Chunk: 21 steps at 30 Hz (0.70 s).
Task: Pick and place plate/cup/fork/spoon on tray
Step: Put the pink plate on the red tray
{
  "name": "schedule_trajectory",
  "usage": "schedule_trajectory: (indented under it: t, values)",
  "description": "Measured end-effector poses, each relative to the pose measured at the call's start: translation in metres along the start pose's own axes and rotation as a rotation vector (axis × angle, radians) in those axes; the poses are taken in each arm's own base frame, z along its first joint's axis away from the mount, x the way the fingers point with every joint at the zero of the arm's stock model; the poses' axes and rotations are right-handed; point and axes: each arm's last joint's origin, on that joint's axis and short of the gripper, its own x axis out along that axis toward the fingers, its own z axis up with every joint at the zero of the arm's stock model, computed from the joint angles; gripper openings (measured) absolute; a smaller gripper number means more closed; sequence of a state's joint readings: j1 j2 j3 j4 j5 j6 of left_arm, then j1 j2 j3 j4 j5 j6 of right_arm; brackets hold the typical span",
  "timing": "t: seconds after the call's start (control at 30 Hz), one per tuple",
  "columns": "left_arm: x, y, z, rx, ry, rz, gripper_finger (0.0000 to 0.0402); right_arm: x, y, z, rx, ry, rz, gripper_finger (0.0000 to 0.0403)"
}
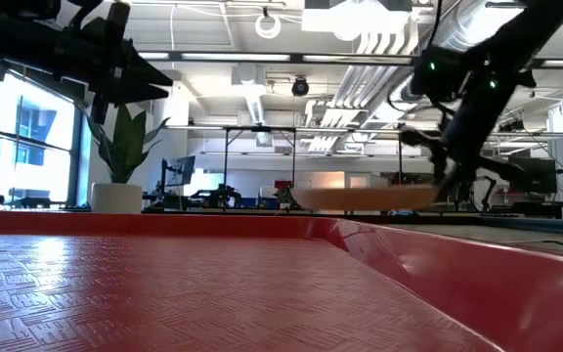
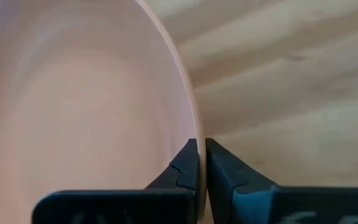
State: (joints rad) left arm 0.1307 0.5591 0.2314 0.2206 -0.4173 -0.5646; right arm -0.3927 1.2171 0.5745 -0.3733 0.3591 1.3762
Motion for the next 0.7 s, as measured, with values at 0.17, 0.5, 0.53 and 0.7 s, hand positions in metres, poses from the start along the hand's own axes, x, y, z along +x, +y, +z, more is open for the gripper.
schedule_trajectory:
  t: [0.17,0.5,0.53,0.7]
  values:
    - [0.001,0.002,-0.002,-0.016,0.007,0.030,0.0097,-0.025,0.035,-0.008,-0.131,0.015,0.144,0.0001]
    - [-0.001,-0.010,0.015,-0.184,-0.134,-0.119,0.0097,-0.049,0.069,-0.060,-0.345,0.058,0.385,0.0001]
    - [-0.001,-0.012,0.016,-0.182,-0.133,-0.156,0.0097,-0.047,0.072,-0.070,-0.349,0.077,0.407,0.0001]
    - [-0.004,-0.020,0.016,-0.245,-0.087,-0.296,0.0097,-0.029,0.085,-0.124,-0.360,0.145,0.523,0.0000]
